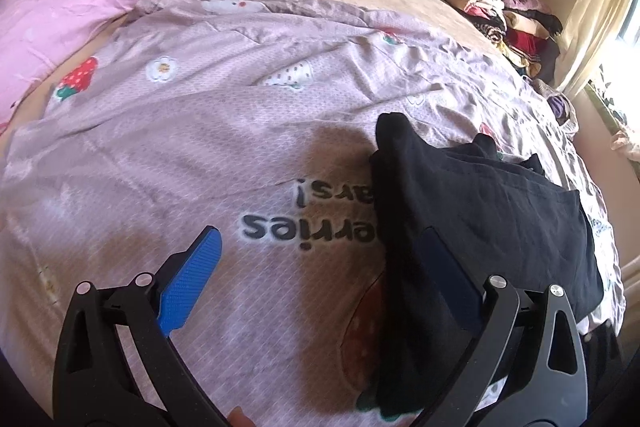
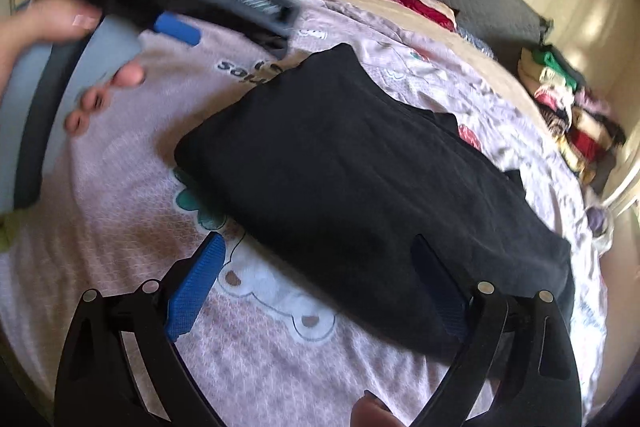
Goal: Fold small clothes
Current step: 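Grasp one end of the folded black shirt with the right gripper and lift, then fold the lifted shirt end over toward the left gripper with the right gripper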
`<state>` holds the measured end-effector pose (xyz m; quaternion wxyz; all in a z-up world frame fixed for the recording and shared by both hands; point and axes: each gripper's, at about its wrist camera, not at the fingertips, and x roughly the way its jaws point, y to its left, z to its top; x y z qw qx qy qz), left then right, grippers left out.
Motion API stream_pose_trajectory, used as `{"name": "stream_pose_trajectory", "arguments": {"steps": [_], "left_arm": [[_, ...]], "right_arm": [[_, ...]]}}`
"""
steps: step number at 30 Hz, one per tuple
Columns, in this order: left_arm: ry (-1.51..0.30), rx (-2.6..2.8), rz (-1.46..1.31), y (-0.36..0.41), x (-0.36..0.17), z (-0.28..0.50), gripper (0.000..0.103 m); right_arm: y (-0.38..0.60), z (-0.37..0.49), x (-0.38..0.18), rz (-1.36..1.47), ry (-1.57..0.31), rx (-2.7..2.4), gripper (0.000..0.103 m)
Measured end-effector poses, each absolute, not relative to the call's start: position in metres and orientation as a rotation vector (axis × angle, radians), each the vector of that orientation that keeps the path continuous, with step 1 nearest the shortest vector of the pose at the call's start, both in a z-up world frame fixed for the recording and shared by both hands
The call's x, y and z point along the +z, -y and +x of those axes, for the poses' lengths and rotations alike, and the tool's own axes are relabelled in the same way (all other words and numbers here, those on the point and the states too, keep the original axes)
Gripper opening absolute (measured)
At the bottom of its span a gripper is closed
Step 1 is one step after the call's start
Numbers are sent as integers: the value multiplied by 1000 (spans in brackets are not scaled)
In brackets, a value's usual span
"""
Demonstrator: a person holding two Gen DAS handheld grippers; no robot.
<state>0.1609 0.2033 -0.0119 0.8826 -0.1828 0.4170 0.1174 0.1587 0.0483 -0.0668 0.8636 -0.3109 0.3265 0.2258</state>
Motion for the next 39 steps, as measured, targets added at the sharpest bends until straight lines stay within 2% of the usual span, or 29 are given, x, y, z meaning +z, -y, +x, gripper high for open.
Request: {"name": "stream_pose_trajectory", "arguments": {"steps": [12,15,16,20,23,28,29,31,32,33,34,37,39], "left_arm": [[-906,194,-410,-197,-18,197,93],[-934,165,-431,-193,-23,207,93],[-941,158,-437,-192,-24,210,93],[-962,126,-474,-181,-27,218,93],[-961,113,-475,-171,-24,222,93],[-921,62,-482,-146,-10,227,92],[-908,50,-484,-140,-6,228,89],[-883,8,-491,-125,4,231,63],[-871,-5,-490,-117,10,232,61],[-862,-16,-486,-110,14,234,54],[-847,-35,-481,-102,20,235,43],[-805,-82,-461,-77,39,236,31],[-791,-113,-447,-60,49,240,28]], "right_arm": [[-57,201,-83,-667,-632,366,91],[-48,203,-75,-608,-615,386,69],[-43,202,-70,-582,-600,402,65],[-30,190,-51,-546,-516,433,28],[-18,186,-37,-501,-479,414,22],[11,179,-21,-430,-444,385,20],[17,178,-19,-418,-439,378,20],[30,175,-15,-387,-429,359,20],[37,173,-13,-370,-426,349,20],[42,173,-11,-358,-423,341,19],[50,171,-10,-335,-418,327,19],[78,169,-4,-254,-417,286,19],[97,169,1,-196,-422,263,19]]}}
